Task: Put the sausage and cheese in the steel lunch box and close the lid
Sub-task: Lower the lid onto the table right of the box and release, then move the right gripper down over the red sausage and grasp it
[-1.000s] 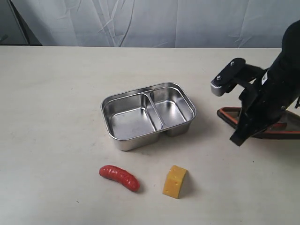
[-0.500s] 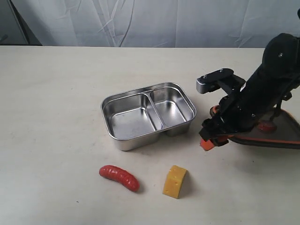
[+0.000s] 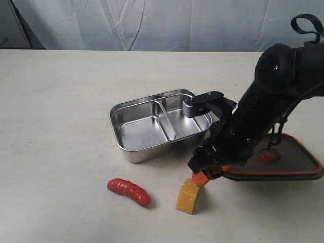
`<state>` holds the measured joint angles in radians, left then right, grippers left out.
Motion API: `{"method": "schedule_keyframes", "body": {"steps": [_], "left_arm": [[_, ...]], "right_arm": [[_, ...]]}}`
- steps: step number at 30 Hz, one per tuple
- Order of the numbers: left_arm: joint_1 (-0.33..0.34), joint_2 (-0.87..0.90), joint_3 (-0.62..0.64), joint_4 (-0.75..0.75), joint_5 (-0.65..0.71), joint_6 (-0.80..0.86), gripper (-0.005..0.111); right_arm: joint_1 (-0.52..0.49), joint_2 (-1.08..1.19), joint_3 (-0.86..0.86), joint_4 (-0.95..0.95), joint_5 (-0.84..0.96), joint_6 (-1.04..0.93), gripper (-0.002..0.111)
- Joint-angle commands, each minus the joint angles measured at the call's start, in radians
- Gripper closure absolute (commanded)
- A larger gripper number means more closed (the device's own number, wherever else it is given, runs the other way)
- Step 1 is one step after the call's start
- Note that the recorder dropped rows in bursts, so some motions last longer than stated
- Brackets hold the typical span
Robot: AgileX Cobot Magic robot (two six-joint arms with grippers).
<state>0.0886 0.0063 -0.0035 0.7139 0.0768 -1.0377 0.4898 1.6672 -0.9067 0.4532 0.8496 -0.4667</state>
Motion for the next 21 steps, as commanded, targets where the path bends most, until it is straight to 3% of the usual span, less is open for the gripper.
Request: {"method": "schedule_keyframes", "body": {"steps": [1,5,11,15,21], "left_arm": [[-0.012,-0.006,0.003,0.006,-0.001,0.002,0.107],[-0.012,-0.006,0.003,0.006,-0.001,0.002,0.107],[-0.012,-0.006,0.003,0.006,-0.001,0.002,0.107],[-0.012,-0.006,0.003,0.006,-0.001,0.002,0.107],[-0.012,-0.006,0.003,0.006,-0.001,0.002,0.107]], "right_arm": [[-0.002,-0.003,0.004,-0.321,0.024,0.262,0.047],[-0.002,-0.005,0.000,-0.619,0.081,0.579,0.047],[-0.002,-0.026,-0.015,-0.663,0.014,0.603,0.047],[0.000,-0.050,-0.017,-0.495,-0.026,0.548,0.047],[0.090,-0.054,-0.017,-0.016,-0.120,0.038,0.047]]}}
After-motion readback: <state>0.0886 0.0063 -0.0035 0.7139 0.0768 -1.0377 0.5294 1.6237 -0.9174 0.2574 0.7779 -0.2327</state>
